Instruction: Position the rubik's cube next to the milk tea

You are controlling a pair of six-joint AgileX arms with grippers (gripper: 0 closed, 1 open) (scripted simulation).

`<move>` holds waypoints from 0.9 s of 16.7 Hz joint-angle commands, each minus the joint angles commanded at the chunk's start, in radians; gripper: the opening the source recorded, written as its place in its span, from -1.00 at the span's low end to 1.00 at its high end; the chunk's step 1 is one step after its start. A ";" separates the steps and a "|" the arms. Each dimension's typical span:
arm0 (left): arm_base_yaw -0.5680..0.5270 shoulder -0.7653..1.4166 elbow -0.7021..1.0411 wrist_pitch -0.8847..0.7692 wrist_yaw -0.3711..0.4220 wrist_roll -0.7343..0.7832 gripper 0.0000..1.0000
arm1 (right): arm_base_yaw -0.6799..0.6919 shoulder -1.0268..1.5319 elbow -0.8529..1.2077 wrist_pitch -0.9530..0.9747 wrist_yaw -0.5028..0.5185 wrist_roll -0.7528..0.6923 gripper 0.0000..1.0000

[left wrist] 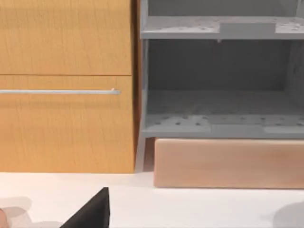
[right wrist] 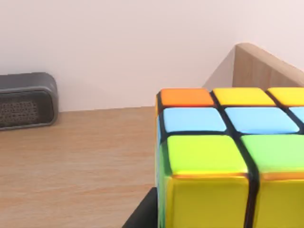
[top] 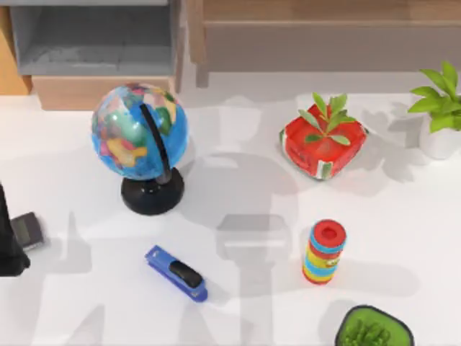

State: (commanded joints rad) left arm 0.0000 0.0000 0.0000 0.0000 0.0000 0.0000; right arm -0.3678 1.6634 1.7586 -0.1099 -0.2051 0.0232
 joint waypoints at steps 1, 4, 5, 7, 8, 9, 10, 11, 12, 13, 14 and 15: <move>0.000 0.000 0.000 0.000 0.000 0.000 1.00 | -0.016 -0.057 -0.033 -0.053 0.017 -0.004 -1.00; 0.000 0.000 0.000 0.000 0.000 0.000 1.00 | -0.067 -0.221 -0.166 -0.232 0.074 -0.037 -1.00; 0.000 0.000 0.000 0.000 0.000 0.000 1.00 | -0.083 -0.276 -0.220 -0.296 0.094 -0.058 -1.00; 0.000 0.000 0.000 0.000 0.000 0.000 1.00 | -0.112 -0.379 -0.343 -0.429 0.132 -0.117 -1.00; 0.000 0.000 0.000 0.000 0.000 0.000 1.00 | -0.124 -0.426 -0.411 -0.496 0.149 -0.154 -1.00; 0.000 0.000 0.000 0.000 0.000 0.000 1.00 | -0.133 -0.468 -0.482 -0.561 0.164 -0.195 -1.00; 0.000 0.000 0.000 0.000 0.000 0.000 1.00 | -0.141 -0.505 -0.555 -0.625 0.177 -0.238 -1.00; 0.000 0.000 0.000 0.000 0.000 0.000 1.00 | -0.147 -0.535 -0.629 -0.686 0.188 -0.283 -1.00; 0.000 0.000 0.000 0.000 0.000 0.000 1.00 | -0.153 -0.561 -0.703 -0.744 0.198 -0.328 -1.00; 0.000 0.000 0.000 0.000 0.000 0.000 1.00 | -0.158 -0.581 -0.775 -0.799 0.205 -0.372 -1.00; 0.000 0.000 0.000 0.000 0.000 0.000 1.00 | -0.163 -0.597 -0.847 -0.850 0.211 -0.414 -1.00; 0.000 0.000 0.000 0.000 0.000 0.000 1.00 | -0.169 -0.609 -0.916 -0.895 0.215 -0.454 -1.00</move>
State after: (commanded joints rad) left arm 0.0000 0.0000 0.0000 0.0000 0.0000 0.0000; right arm -0.5365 1.0543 0.8426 -1.0052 0.0102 -0.4304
